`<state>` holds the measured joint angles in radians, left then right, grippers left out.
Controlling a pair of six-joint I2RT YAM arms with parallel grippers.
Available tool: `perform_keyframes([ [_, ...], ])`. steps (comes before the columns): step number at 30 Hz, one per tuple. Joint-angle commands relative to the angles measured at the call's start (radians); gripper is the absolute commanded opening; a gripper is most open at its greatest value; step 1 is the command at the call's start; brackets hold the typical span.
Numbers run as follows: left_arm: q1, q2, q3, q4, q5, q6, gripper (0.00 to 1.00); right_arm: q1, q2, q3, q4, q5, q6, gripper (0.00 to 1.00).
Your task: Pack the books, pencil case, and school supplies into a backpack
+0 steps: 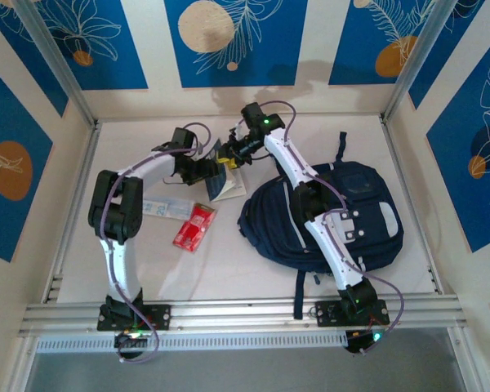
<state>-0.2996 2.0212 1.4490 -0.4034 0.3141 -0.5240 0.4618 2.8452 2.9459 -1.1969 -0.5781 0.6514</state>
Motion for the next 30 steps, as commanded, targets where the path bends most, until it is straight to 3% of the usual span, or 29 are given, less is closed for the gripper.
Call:
perform_keyframes([
  [1, -0.007, -0.038, -0.028, 0.026, 0.069, -0.022, 0.58, 0.018, 0.030, 0.044, -0.088, -0.011, -0.019, 0.24],
  [7, -0.007, -0.064, -0.054, 0.020, 0.071, -0.034, 0.59, 0.017, 0.097, 0.195, -0.190, 0.071, -0.037, 0.14],
  [13, 0.017, -0.183, -0.080, -0.031, 0.040, -0.057, 0.65, 0.015, 0.085, 0.210, -0.183, 0.057, -0.013, 0.10],
  [23, 0.095, -0.486, -0.199, -0.125, 0.029, -0.129, 0.76, 0.004, -0.056, 0.209, -0.146, 0.030, 0.036, 0.08],
  [30, 0.101, -0.646, -0.329, -0.114, 0.057, -0.238, 0.79, 0.001, -0.185, 0.208, -0.215, 0.043, 0.030, 0.08],
])
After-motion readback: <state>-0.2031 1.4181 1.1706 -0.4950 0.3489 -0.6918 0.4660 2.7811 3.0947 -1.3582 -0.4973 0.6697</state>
